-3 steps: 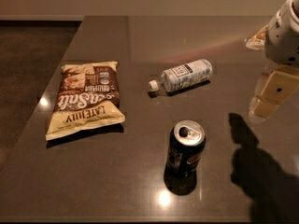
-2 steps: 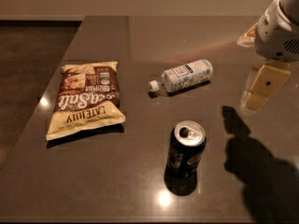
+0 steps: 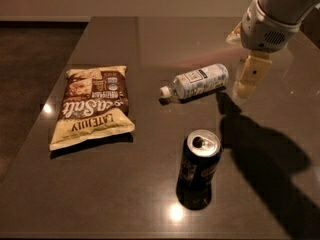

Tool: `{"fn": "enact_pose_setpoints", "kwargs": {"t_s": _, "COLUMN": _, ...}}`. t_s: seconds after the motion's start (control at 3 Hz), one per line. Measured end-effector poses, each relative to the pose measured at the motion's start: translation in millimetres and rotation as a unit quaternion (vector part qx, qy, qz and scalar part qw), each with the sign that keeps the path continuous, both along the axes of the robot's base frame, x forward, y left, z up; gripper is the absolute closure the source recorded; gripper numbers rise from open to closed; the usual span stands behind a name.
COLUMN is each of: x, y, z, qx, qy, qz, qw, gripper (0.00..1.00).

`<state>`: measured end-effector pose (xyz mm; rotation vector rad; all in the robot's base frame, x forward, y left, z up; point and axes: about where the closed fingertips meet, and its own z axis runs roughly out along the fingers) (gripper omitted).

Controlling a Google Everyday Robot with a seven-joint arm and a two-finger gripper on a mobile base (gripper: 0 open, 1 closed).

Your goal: Place blue plastic bottle upright

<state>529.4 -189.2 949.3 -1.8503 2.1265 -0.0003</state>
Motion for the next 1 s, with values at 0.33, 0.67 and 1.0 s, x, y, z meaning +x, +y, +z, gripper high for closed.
{"fn": "enact_pose_setpoints", "kwargs": {"t_s": 0.33, "x": 39.8, "y": 18.3, "z": -9.7, "qx": 0.004, "qy": 0.006, "qz": 0.032, "qw": 0.9995, "gripper": 0.0}}
{"fn": "enact_pose_setpoints", "kwargs": {"t_s": 0.67, "x": 71.4, "y": 33.0, "z": -28.8, "qx": 0.002, "qy": 0.024, "qz": 0.058, "qw": 0.998, "gripper": 0.0}}
{"fn": "enact_pose_setpoints", "kwargs": {"t_s": 1.0, "x": 87.4, "y": 51.8, "z": -45.5, "qx": -0.009, "qy": 0.029, "qz": 0.092, "qw": 0.9953, "gripper": 0.0}}
